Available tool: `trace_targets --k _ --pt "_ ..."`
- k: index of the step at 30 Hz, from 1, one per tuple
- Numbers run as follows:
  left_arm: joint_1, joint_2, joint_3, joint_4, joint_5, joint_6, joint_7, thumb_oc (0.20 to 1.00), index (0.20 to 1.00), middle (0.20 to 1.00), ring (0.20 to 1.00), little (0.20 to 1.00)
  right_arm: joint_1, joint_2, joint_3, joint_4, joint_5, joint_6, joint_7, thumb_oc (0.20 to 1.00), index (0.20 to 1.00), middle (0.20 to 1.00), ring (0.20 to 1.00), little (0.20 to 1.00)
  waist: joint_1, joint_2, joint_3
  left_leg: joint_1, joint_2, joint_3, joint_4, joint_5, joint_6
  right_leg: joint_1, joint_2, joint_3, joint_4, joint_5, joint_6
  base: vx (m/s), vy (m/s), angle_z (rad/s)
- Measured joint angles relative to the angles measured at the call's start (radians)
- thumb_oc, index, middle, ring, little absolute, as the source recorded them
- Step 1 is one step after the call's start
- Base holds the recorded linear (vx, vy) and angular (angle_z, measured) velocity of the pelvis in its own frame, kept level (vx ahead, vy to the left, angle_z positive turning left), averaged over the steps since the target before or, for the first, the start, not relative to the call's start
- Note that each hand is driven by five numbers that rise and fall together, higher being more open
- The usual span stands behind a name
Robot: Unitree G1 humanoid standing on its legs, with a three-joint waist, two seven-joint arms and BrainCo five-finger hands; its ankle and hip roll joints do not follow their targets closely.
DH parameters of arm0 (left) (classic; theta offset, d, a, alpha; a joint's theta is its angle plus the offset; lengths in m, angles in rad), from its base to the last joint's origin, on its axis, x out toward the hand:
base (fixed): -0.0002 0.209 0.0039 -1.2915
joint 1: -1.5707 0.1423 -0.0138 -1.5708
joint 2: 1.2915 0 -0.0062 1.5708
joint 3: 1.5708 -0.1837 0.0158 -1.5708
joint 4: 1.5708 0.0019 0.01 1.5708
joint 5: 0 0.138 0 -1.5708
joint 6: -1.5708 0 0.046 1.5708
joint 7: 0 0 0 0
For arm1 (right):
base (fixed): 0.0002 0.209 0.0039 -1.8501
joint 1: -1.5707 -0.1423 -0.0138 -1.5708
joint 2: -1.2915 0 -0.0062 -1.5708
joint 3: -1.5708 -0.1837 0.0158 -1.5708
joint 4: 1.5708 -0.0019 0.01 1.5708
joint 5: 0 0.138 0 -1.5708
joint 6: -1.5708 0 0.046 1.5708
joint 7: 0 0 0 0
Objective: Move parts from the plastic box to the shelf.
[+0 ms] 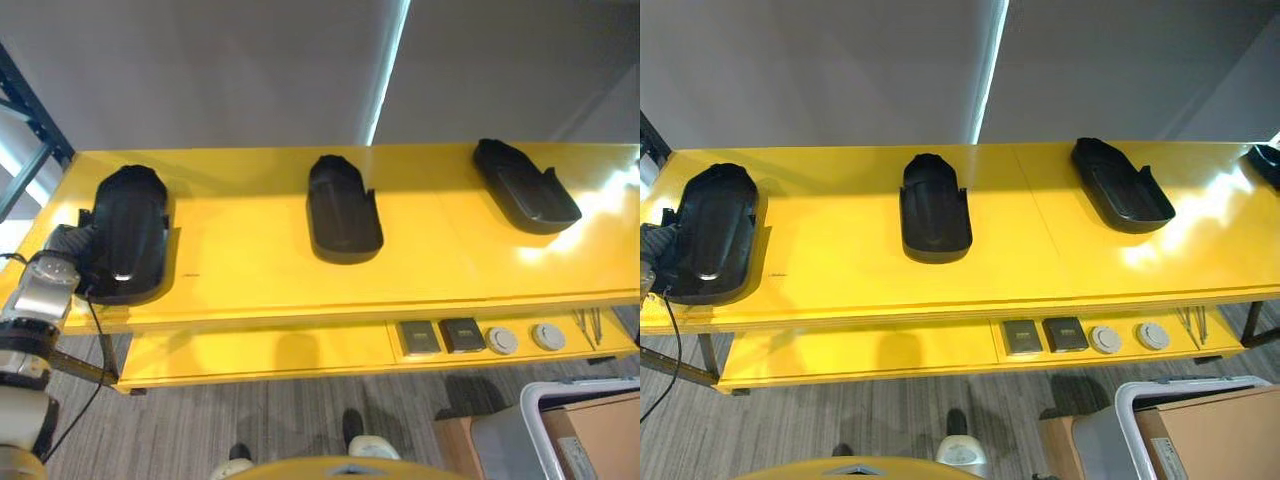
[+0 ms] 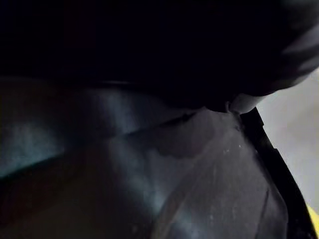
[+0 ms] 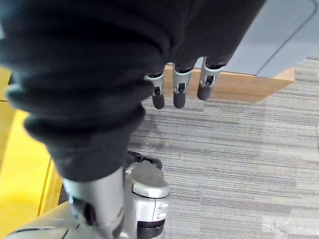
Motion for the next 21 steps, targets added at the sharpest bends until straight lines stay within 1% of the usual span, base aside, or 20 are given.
trace_targets --k 2,6,11,13,18,21 --pt "-0.009 0.000 -0.031 0.007 0.013 -0.001 -0.013 0.200 0.200 0.200 0.200 0.200 0.002 -0.006 0.000 0.003 -0.001 0.000 0.014 1.000 1.000 1.000 1.000 1.000 -0.006 0.000 0.000 0.000 0.004 0.013 0.004 0.001 -0.003 -0.006 0.005 0.008 0.000 0.002 -0.003 0.01 0.006 -0.14" --pt "-0.014 -0.001 -0.065 0.008 0.014 -0.001 -0.035 0.200 0.200 0.200 0.200 0.200 0.005 -0.008 0.000 0.007 -0.033 -0.013 0.017 1.000 1.000 1.000 1.000 1.000 -0.024 0.002 0.001 0.002 0.009 0.019 0.004 0.003 -0.005 -0.010 0.011 0.022 0.000 0.005 -0.006 0.00 -0.005 -0.10" --pt "-0.023 -0.018 -0.069 0.015 0.044 0.011 -0.038 0.200 0.200 0.200 0.200 0.200 0.001 -0.008 0.000 0.002 -0.034 -0.022 0.018 1.000 1.000 1.000 1.000 1.000 -0.028 0.006 0.003 0.001 0.014 0.040 0.004 0.003 -0.004 -0.031 0.016 0.035 0.000 0.009 -0.007 0.00 -0.006 -0.11" --pt "-0.024 -0.018 -0.069 0.066 0.052 0.013 -0.036 0.200 0.200 0.200 0.200 0.200 0.002 -0.009 0.000 0.004 -0.034 -0.023 0.018 1.000 1.000 1.000 1.000 1.000 -0.031 0.009 0.004 0.001 0.016 0.044 0.004 0.006 -0.009 -0.038 0.022 0.047 0.000 0.018 -0.015 0.02 0.002 -0.16" --pt "-0.031 -0.019 -0.069 0.147 0.052 0.024 -0.019 0.200 0.200 0.200 0.200 0.200 0.005 -0.020 -0.001 0.017 -0.037 -0.023 0.019 1.000 1.000 1.000 1.000 1.000 -0.043 0.018 0.008 0.003 0.021 0.050 -0.002 0.006 -0.008 -0.038 0.027 0.050 0.000 0.016 -0.013 0.01 0.003 -0.03" --pt "-0.031 -0.019 -0.069 0.151 0.052 0.025 -0.006 0.200 0.200 0.200 0.200 0.200 0.004 -0.028 -0.001 0.027 -0.037 -0.036 0.019 1.000 1.000 1.000 1.000 1.000 -0.043 0.023 0.011 0.001 0.022 0.053 -0.002 0.006 -0.007 -0.038 0.027 0.051 0.000 0.015 -0.015 0.00 0.000 0.00"
